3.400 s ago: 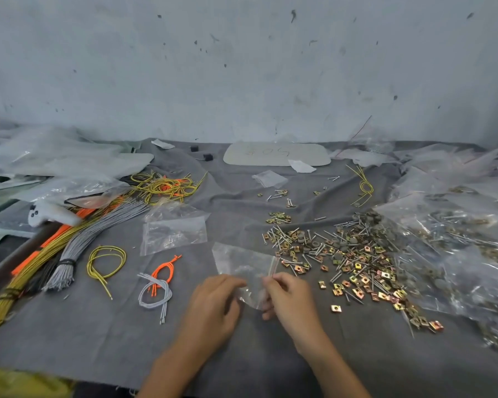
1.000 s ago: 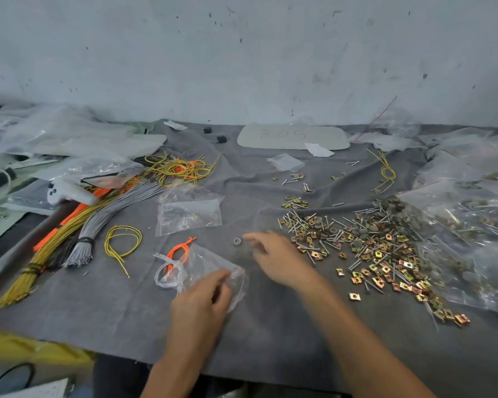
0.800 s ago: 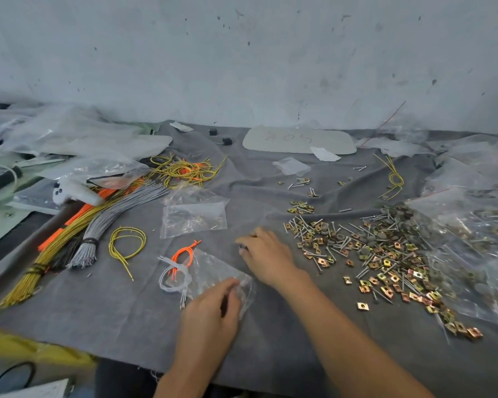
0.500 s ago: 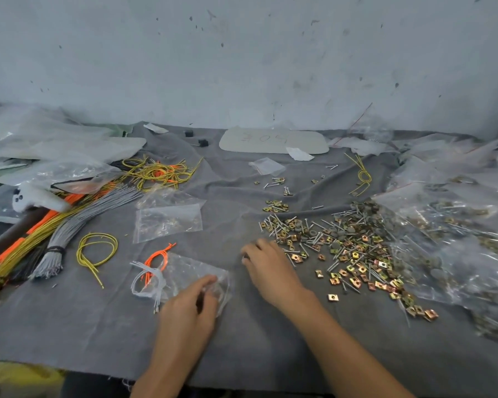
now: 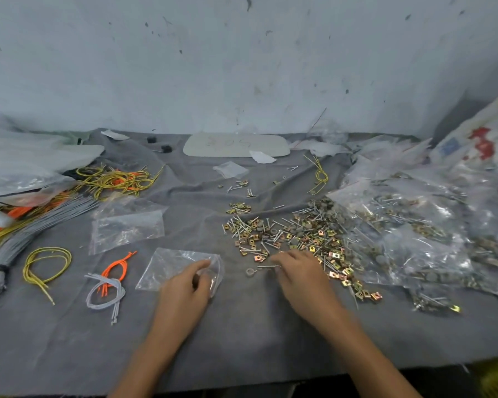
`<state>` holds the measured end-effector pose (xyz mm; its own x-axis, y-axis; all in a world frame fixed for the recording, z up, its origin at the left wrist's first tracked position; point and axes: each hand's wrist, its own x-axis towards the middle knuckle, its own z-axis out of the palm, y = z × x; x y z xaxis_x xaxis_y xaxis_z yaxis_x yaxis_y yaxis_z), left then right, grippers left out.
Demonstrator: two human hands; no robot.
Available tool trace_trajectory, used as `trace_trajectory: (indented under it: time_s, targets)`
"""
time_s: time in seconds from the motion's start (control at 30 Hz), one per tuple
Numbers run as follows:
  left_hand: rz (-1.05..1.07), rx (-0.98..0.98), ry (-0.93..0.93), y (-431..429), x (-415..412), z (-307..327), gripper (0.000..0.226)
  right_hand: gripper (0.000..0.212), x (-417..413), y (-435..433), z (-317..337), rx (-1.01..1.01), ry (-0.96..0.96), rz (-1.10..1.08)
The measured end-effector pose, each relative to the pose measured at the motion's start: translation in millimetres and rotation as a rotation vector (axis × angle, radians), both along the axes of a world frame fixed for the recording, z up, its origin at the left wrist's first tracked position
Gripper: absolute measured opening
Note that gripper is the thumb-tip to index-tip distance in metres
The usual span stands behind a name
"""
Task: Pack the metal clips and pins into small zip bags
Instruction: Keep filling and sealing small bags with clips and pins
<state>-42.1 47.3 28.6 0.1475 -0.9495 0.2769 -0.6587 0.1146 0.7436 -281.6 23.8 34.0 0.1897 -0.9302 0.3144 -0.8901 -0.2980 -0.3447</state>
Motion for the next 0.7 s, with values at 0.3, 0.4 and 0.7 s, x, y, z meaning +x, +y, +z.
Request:
trace_trajectory:
  time_s: [0.3, 0.4, 0.7]
  targets:
    - [-0.024, 0.016, 0.102, 0, 8, -11, 0.028, 0.02, -45, -34, 13, 0.156, 0.23, -0.059]
    - [-0.014, -0.004, 0.103, -1, 8, -12, 0.028, 0.02, -42, -41, 20, 0.239, 0.282, -0.026]
    - [-0.01, -0.02, 0.131, 0, 7, -12, 0.028, 0.019, -41, -47, 31, 0.331, 0.339, 0.095]
